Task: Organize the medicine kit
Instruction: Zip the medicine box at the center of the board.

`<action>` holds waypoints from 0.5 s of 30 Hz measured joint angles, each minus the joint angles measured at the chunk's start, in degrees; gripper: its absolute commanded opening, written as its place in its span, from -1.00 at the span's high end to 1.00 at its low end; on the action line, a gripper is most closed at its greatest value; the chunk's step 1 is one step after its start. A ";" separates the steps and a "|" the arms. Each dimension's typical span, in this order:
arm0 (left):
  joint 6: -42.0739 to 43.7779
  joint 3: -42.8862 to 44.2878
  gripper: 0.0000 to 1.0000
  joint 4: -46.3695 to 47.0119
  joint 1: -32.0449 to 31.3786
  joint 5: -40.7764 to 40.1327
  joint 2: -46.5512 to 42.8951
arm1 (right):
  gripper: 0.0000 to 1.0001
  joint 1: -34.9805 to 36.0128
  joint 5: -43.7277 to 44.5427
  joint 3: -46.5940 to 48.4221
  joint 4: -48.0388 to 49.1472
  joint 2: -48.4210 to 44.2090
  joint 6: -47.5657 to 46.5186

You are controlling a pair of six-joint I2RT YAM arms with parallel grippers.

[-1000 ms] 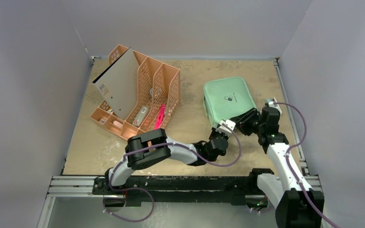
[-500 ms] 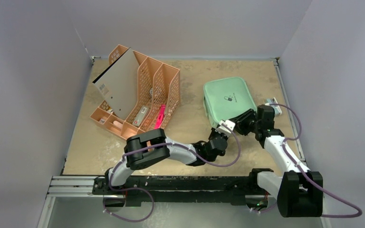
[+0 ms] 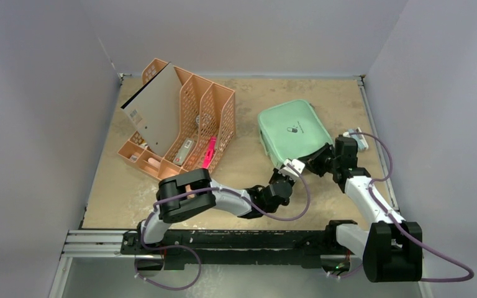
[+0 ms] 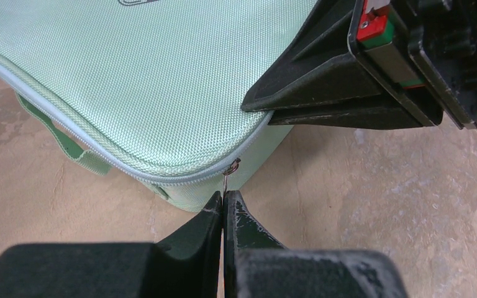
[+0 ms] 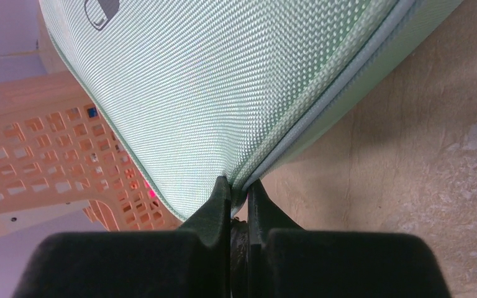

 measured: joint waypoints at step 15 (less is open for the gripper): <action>-0.59 -2.67 1.00 -3.74 -0.17 3.39 -3.74 | 1.00 0.48 0.35 0.74 -5.88 -2.86 -4.00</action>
